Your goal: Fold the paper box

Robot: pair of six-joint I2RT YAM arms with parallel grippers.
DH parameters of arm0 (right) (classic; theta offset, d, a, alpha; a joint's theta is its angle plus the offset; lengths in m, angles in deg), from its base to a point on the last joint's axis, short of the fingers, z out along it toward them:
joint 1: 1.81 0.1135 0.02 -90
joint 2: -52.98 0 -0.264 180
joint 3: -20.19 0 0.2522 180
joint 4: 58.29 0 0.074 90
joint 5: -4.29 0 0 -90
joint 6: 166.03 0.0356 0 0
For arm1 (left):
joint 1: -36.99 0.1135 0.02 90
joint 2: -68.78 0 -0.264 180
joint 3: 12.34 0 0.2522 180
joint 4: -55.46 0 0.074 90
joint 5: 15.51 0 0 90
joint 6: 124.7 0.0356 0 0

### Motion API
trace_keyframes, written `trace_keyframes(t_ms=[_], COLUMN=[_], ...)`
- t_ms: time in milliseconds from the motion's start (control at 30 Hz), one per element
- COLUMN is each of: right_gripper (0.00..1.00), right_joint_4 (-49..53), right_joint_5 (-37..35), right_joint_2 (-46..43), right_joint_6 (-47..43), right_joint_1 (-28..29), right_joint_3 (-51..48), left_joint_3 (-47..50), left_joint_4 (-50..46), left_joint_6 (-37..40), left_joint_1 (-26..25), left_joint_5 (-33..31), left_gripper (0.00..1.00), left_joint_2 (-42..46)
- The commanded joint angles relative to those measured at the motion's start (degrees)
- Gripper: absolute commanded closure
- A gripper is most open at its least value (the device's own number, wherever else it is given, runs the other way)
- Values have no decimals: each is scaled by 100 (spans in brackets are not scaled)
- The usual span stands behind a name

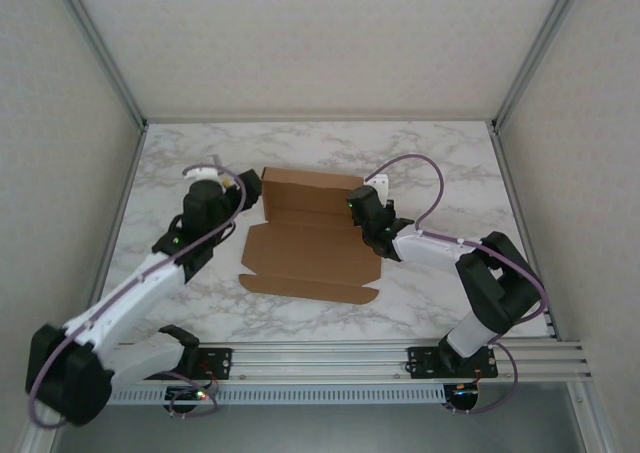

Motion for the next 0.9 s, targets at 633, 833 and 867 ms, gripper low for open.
trace_keyframes(t_ms=[633, 833, 867], right_gripper=[100, 100, 100], right_joint_4=[467, 336, 335], right_joint_5=[260, 353, 348], right_joint_2=[331, 292, 271], right_joint_6=[-186, -161, -171], right_joint_1=[44, 43, 44], right_joint_3=[-186, -398, -398], left_joint_3=[855, 1224, 1224], left_joint_4=[1277, 1344, 1309], left_joint_6=[-541, -677, -679], left_joint_1=[418, 420, 419], left_joint_5=[1474, 1328, 1310], left_gripper=[39, 43, 44], left_joint_2=[-1529, -1438, -1436])
